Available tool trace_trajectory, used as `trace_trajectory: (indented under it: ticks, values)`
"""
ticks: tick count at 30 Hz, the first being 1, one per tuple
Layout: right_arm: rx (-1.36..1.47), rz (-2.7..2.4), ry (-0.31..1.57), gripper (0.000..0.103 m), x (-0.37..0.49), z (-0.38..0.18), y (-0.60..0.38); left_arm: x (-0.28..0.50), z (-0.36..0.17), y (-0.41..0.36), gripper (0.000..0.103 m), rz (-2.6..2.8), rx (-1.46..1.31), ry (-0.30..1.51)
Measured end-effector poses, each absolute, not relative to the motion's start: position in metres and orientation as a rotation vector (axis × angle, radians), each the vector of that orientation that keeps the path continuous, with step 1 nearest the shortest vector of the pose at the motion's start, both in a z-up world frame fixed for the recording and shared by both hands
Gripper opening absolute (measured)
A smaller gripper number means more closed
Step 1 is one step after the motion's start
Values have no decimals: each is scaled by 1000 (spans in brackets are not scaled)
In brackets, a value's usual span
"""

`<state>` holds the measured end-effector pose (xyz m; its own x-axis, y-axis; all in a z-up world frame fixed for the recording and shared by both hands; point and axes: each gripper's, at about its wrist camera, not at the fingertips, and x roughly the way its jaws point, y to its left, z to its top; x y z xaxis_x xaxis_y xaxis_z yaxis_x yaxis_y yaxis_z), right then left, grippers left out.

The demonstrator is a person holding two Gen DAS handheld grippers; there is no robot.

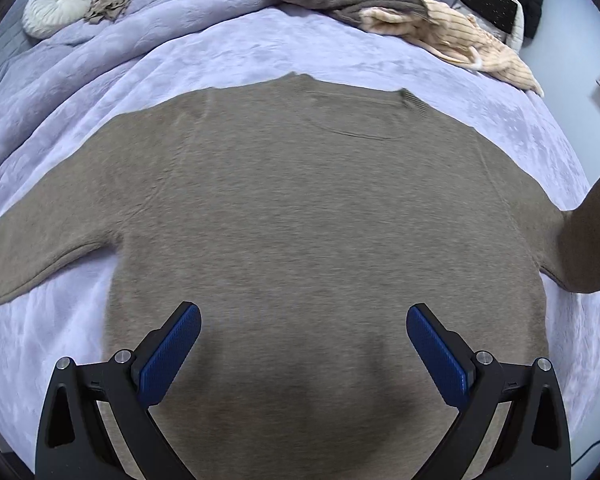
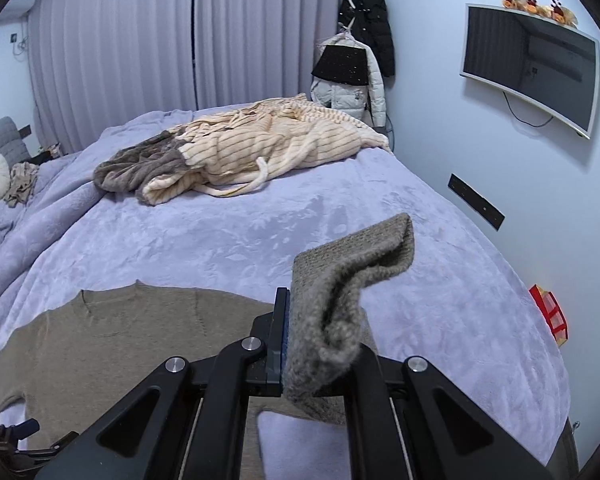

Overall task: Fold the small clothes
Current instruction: 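Lift the cuff with the right gripper and carry it across the sweater body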

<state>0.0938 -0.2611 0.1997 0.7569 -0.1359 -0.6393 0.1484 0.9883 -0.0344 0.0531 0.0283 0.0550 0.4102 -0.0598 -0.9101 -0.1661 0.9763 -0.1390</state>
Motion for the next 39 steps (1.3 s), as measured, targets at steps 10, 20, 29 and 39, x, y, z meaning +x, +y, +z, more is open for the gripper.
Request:
trace_trajectory:
  ticks: [10,20,29,39]
  values:
    - [-89,-7,722,6,110,181,-125,24,53,91,103,122,-282,1126]
    - [-171,127,771,6,113,151,-13,2,43,138,103,181,-353,1118]
    - [-246,170,855,6,121,112,34,-12,33,156,103,199,-395,1123]
    - [-330,213,922,6,104,72,67,-36,24,159,103,196,-438,1142]
